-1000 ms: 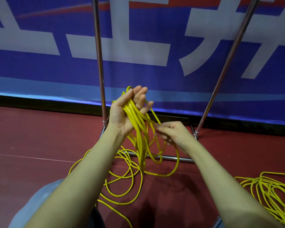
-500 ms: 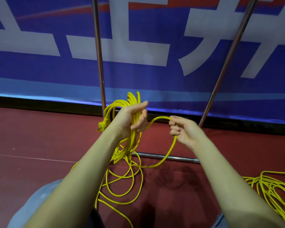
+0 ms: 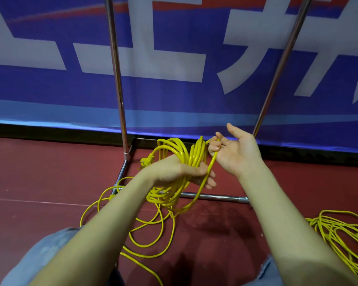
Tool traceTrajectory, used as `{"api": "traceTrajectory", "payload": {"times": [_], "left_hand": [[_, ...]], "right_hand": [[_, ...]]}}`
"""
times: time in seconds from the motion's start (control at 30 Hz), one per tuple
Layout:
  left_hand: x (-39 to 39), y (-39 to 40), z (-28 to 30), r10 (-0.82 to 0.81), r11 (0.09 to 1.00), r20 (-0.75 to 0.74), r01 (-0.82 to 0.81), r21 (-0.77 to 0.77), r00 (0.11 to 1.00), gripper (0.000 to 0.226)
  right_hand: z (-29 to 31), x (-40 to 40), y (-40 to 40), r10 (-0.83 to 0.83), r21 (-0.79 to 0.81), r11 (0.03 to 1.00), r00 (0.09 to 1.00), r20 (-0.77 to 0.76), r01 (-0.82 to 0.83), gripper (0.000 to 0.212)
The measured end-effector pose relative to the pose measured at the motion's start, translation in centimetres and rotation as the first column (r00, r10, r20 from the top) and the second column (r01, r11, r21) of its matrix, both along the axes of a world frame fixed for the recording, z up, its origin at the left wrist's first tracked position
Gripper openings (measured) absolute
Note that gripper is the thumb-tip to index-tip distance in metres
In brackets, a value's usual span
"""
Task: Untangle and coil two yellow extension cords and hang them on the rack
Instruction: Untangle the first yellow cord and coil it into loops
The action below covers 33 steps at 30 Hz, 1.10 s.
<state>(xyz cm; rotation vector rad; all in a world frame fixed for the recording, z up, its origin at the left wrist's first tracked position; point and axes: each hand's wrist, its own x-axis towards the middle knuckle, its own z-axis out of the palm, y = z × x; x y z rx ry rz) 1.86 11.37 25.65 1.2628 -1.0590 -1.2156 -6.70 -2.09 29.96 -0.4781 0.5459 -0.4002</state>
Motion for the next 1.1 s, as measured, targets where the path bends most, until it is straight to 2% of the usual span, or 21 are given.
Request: {"api": "traceTrajectory", "payload": {"times": [0.07,0.13,0.2,0.27,0.33,0.4,0.47,0.53,0.57,0.63,0.73,0.9,1.0,1.1], "left_hand": [[0.0,-0.2,-0.1,-0.014,0.999,0.037,0.016,-0.039,0.999,0.014],[-0.1,-0.4,-0.1,0.029,0.998,-0.025,-0.031,-0.063,0.999,0.012],[-0.1,-0.7,0.2,0.088,0.990,-0.111,-0.099,-0.098,0.990,0.009],[-0.2,-1.0,0.8,0.205,0.963,-0.228,-0.238,-0.129,0.952,0.009],[0.1,-1.5,1.2,0.342,0.898,-0.407,-0.422,-0.123,0.847,0.014],[0.7,-1.8,1.4,0.428,0.811,-0.591,-0.579,-0.082,0.684,0.017],[1.6,-1.7,1.2,0.480,0.741,-0.668,-0.670,-0.038,0.569,0.015],[2.1,-1.5,1.0,0.502,0.725,-0.675,-0.688,-0.010,0.540,0.014],[2.2,-1.5,0.9,0.506,0.735,-0.666,-0.678,0.001,0.548,0.015],[2.3,-1.4,0.8,0.517,0.775,-0.616,-0.630,0.044,0.594,0.018],[2.7,-0.8,0.6,0.517,0.839,-0.501,-0.528,0.136,0.694,0.022],[1.6,-0.1,-0.1,0.355,0.933,-0.285,-0.319,0.167,0.890,0.023],[0.7,-0.1,-0.1,0.227,0.972,-0.190,-0.211,0.100,0.955,0.023],[-0.1,-0.4,0.1,0.197,0.980,-0.201,-0.185,0.077,0.959,0.021]], "right_hand": [[-0.1,-0.1,-0.1,-0.001,-0.056,0.998,1.000,0.006,0.001,0.018],[-0.4,-0.2,-0.2,0.016,-0.215,0.976,0.998,-0.053,-0.027,0.018],[-1.0,-0.2,-0.4,-0.016,-0.417,0.908,0.989,-0.147,-0.047,0.017],[-1.6,-0.5,-0.5,-0.021,-0.572,0.812,0.972,-0.234,-0.120,0.018],[-2.2,-0.9,-0.3,0.092,-0.613,0.737,0.941,-0.325,-0.284,0.021],[-2.7,-1.2,0.0,0.277,-0.592,0.659,0.882,-0.382,-0.464,0.023],[-3.0,-1.2,0.5,0.396,-0.626,0.544,0.829,-0.396,-0.559,0.022],[-3.1,-1.0,1.0,0.383,-0.703,0.440,0.825,-0.416,-0.559,0.014],[-3.2,-0.9,1.2,0.343,-0.730,0.420,0.839,-0.423,-0.540,0.011],[-2.9,-0.7,1.3,0.265,-0.749,0.455,0.876,-0.403,-0.482,0.009],[-2.0,-0.6,0.6,0.217,-0.721,0.609,0.943,-0.251,-0.332,0.009],[-0.4,-1.0,-0.9,0.086,-0.553,0.829,0.996,-0.016,-0.081,0.012],[-0.4,-1.0,-1.3,0.016,-0.452,0.892,0.999,0.028,-0.001,0.012],[-0.4,-1.0,-1.3,0.005,-0.415,0.910,0.999,0.047,0.015,0.012]]}}
